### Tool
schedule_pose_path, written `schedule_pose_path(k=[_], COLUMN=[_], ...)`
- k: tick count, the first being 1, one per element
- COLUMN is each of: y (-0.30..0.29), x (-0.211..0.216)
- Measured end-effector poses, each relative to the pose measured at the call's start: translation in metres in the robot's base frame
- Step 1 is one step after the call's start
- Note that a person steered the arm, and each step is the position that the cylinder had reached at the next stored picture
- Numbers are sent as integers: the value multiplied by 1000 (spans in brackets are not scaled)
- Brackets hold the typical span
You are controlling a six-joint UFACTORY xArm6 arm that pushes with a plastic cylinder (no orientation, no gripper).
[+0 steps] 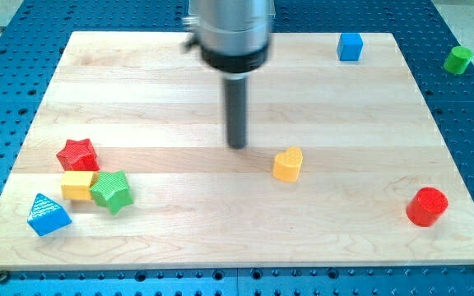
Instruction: Slide the yellow heart parallel to the right of the green star
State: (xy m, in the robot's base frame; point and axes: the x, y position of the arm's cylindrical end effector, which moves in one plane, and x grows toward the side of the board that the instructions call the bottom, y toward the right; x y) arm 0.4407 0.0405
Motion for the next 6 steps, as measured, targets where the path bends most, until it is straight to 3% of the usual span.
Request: schedule_pose_path(k=[1, 2, 4, 5, 6], y=[68, 61, -72, 12, -22], x=[12, 46, 70, 59, 83])
